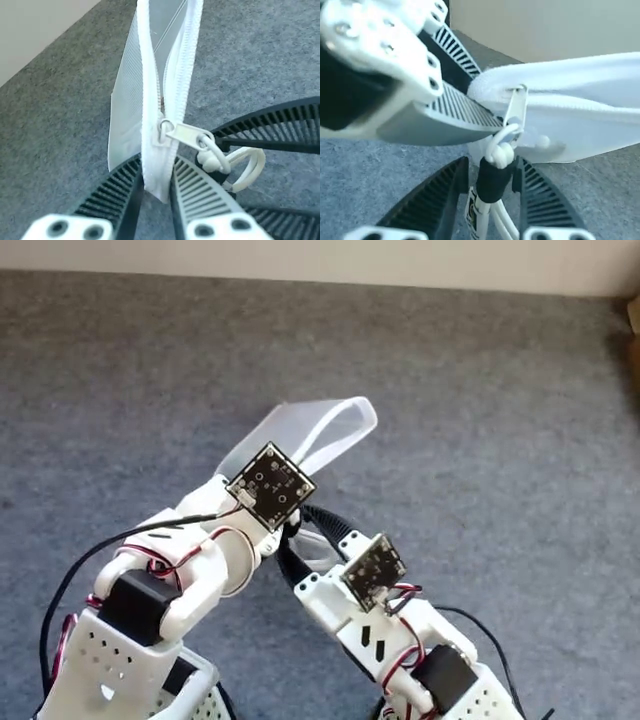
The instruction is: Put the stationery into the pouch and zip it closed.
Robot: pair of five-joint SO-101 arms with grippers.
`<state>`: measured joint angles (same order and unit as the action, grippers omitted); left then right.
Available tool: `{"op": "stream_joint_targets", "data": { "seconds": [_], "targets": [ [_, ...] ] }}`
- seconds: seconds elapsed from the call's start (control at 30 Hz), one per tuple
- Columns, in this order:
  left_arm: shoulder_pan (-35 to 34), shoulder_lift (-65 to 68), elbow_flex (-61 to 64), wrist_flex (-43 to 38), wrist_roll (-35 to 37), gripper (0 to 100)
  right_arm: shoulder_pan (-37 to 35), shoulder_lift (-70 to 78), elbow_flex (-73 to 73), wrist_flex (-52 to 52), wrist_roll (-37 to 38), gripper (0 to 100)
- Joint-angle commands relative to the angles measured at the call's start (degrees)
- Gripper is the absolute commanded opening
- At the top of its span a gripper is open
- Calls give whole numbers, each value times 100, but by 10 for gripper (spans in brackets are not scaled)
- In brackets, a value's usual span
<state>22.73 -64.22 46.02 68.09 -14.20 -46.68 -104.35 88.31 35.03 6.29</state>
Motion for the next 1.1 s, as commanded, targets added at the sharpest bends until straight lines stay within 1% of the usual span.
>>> {"op": "stream_joint_targets", "data": {
  "seconds": [0.0, 0.07, 0.17, 0.2, 0.43, 0.57, 0.7, 0.8, 0.9, 1.07],
  "targets": [
    [224, -136, -365, 18, 79, 6, -66, -75, 110, -391, 97, 137],
    [251, -171, -268, 0, 79, 6, -57, -75, 215, -541, 97, 111],
    [207, -180, -180, -26, 79, 6, -48, -75, 251, -655, 97, 18],
    [198, -180, -180, -18, 79, 6, -4, -75, 251, -655, 97, 0],
    [189, -180, -31, -18, 62, 6, 945, -75, 215, -620, 62, 5],
    [127, -180, 31, -26, 44, 6, 1305, -75, 215, -620, 44, 4],
    [-207, -180, 40, -26, 44, 6, 1719, -75, 180, -418, -396, 4],
    [-338, -189, 189, -26, 44, 6, 1780, -75, -127, -57, -413, 4],
    [-312, -189, 338, -26, 35, 6, 1789, -75, -330, 242, -413, 4],
    [-338, -189, 374, 0, 35, 6, 1807, -75, -356, 268, -387, 4]
  ]
}}
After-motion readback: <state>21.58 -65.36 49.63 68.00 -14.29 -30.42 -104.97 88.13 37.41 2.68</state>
